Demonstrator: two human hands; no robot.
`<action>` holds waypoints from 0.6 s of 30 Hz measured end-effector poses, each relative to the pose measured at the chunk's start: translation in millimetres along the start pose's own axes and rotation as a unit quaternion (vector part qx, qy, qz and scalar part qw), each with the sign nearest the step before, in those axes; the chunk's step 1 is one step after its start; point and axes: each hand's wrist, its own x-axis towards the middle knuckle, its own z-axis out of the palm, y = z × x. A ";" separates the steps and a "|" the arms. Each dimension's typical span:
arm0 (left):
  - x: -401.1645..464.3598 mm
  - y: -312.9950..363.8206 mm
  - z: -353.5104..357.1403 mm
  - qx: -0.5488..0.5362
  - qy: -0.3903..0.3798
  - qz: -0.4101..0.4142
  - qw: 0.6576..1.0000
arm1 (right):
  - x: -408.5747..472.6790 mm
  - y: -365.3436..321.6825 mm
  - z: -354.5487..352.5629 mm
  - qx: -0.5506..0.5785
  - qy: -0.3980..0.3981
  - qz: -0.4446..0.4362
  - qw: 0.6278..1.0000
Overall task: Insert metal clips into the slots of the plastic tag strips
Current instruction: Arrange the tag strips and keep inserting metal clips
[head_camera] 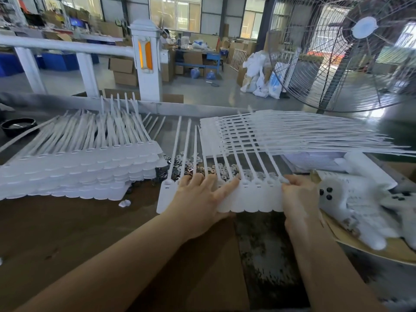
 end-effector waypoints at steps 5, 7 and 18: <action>-5.9 1.6 6.1 -0.031 -0.024 -0.011 0.999 | -6.9 5.1 1.4 -0.198 -0.015 -0.092 0.976; -7.6 1.3 6.4 -0.039 -0.026 -0.016 0.999 | -7.7 5.7 2.4 -0.258 -0.034 -0.108 0.959; -19.0 1.3 5.0 -0.047 -0.038 -0.028 0.998 | -32.7 -0.4 32.4 -0.341 -0.066 -0.342 0.873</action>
